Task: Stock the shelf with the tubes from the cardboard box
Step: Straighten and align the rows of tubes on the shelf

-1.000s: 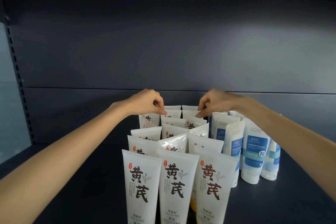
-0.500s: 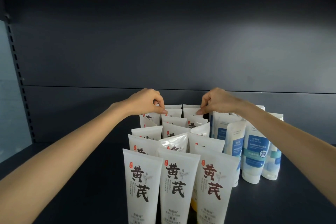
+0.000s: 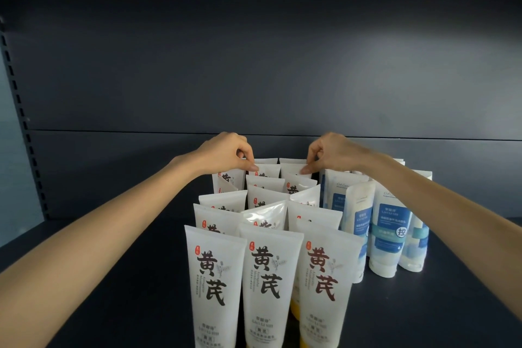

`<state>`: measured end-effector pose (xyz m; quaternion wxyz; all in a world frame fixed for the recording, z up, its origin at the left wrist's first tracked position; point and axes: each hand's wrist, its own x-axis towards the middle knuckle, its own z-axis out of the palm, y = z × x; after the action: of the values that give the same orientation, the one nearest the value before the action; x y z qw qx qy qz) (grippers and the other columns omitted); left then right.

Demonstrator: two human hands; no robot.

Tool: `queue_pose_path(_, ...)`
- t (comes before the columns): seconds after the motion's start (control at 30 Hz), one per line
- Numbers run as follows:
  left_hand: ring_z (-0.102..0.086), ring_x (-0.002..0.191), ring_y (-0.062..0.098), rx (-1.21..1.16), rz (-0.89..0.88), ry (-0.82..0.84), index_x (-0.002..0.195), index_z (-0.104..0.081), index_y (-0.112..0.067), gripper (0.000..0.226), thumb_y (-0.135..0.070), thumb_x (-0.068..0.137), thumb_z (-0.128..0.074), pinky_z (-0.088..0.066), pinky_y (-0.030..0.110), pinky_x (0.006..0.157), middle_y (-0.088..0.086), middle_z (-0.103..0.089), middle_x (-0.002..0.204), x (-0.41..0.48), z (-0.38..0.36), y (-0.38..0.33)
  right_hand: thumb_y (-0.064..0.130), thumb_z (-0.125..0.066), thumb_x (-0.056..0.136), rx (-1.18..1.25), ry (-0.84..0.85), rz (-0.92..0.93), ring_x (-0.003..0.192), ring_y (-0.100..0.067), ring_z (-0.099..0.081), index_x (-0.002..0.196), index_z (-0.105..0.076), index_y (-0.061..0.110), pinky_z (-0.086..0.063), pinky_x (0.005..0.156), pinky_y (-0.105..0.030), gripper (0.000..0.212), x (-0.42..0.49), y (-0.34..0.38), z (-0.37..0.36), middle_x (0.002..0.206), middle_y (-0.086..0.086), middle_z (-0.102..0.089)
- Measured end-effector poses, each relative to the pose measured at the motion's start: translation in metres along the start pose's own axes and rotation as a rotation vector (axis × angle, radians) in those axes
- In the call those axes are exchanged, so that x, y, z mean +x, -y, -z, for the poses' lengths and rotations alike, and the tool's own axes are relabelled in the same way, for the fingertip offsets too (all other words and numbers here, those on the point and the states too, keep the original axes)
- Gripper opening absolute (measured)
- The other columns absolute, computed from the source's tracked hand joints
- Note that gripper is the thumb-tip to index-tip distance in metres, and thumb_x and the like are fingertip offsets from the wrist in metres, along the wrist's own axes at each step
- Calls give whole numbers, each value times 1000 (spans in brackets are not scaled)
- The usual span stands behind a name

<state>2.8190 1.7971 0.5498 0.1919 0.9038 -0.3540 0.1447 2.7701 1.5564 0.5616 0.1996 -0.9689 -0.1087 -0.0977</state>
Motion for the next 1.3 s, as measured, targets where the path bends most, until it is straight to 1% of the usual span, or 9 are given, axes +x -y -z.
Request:
queue_pose_path(0.33,-49,75,14,50,40,49,91,-72,-27,23,-44,76,-71,-44,34,70,-4,-50,81,-6,12,0,34,-72,81,19,-64,61,76,-3,-53,84,-69,19,-40,64,-12,16,-3,8,4,83,9,-61)
queue_pose_path(0.5,-46,71,7,196,3,-88,91,-69,-36,22,-53,79,-63,-33,26,61,-9,-50,81,-31,33,-4,43,-69,81,28,-17,121,80,2,-54,85,-70,21,-39,67,-12,22,-9,32,5,85,14,-64)
queue_pose_path(0.57,-46,66,4,138,-15,-95,88,-72,-36,23,-53,76,-63,-33,24,61,-9,-51,78,-45,39,-3,44,-68,82,34,31,145,84,0,-57,89,-73,19,-42,72,-14,27,-13,40,4,89,11,-67)
queue_pose_path(0.67,-48,65,-5,-21,9,25,89,-74,-32,31,-53,70,-63,-34,16,61,-8,-54,79,-64,45,0,42,-68,81,100,136,172,90,-3,-60,88,-74,19,-45,81,-17,25,-19,50,2,95,7,-71)
queue_pose_path(0.8,-49,63,-6,-114,49,98,88,-75,-29,31,-50,68,-65,-38,10,59,-8,-54,79,-73,46,5,39,-71,78,119,226,191,85,-2,-60,91,-76,18,-45,80,-14,25,-20,59,-1,96,5,-72)
queue_pose_path(0.97,-44,56,-1,-157,36,87,98,-71,-33,24,-35,74,-72,-37,12,55,-6,-53,80,-70,40,3,36,-73,78,51,247,181,68,2,-54,85,-74,22,-41,66,-8,16,-16,64,-3,82,8,-65)
queue_pose_path(1.07,-45,55,-4,-174,9,93,89,-74,-26,13,-26,76,-74,-36,11,54,0,-58,86,-69,39,-1,34,-74,78,34,247,187,56,5,-49,83,-74,15,-38,54,-5,19,-16,66,-3,67,9,-58)
queue_pose_path(1.17,-48,56,-6,-154,5,53,81,-75,-15,9,-22,75,-76,-37,9,55,1,-62,89,-69,41,0,33,-75,78,14,230,171,59,3,-50,79,-74,13,-40,61,-14,20,-16,65,-4,66,11,-58)
queue_pose_path(1.3,-48,58,-9,-75,14,22,81,-74,-15,10,-24,77,-74,-36,7,58,-3,-62,89,-69,38,7,35,-76,76,-9,174,171,59,5,-51,72,-72,19,-35,61,-15,18,-14,64,-6,58,19,-57)
